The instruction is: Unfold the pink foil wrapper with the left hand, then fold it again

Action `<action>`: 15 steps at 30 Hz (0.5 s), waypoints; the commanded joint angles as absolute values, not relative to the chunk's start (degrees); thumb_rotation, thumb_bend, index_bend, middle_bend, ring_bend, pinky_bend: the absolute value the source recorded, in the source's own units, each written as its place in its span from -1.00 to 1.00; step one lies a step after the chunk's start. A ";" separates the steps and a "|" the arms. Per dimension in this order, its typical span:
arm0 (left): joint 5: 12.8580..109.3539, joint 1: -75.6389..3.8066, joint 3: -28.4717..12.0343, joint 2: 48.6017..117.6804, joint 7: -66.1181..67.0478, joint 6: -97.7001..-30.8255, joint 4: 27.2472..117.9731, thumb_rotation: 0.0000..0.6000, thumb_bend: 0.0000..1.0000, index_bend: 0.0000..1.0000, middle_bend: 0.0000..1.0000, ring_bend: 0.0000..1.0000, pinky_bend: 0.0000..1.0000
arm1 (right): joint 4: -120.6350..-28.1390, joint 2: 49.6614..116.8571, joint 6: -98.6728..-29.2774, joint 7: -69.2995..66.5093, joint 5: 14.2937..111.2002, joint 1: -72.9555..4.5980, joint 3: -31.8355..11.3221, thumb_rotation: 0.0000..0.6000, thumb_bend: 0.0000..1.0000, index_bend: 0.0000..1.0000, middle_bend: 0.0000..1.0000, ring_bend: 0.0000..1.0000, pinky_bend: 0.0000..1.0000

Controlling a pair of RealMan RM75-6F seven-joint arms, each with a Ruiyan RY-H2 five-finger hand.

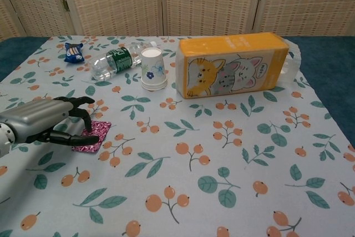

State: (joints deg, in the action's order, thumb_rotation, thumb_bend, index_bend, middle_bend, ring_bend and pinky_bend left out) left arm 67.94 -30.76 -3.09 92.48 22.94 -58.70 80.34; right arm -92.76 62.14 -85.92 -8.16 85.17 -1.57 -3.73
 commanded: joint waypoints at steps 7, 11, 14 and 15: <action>67.69 -31.27 -2.92 93.57 25.52 -58.59 81.08 -0.57 -0.76 -0.28 -1.00 -1.00 -1.00 | -92.78 62.07 -86.15 -8.20 85.08 -1.28 -3.64 1.00 -0.11 -1.00 -0.91 -1.00 -1.00; 67.69 -31.61 -2.97 93.98 27.16 -58.89 82.19 -0.57 -0.76 -0.28 -1.00 -1.00 -1.00 | -92.69 62.07 -86.28 -8.35 85.01 -1.11 -3.60 1.00 -0.11 -1.00 -0.91 -1.00 -1.00; 67.67 -31.99 -2.94 94.24 28.10 -58.67 83.01 -0.57 -0.76 -0.29 -1.00 -1.00 -1.00 | -92.58 62.05 -86.39 -8.48 84.94 -0.99 -3.61 1.00 -0.11 -1.00 -0.91 -1.00 -1.00; 67.72 -32.19 -2.90 94.38 28.59 -58.58 83.28 -0.57 -0.76 -0.29 -1.00 -1.00 -1.00 | -92.53 62.05 -86.45 -8.56 84.93 -0.94 -3.60 1.00 -0.11 -1.00 -0.91 -1.00 -1.00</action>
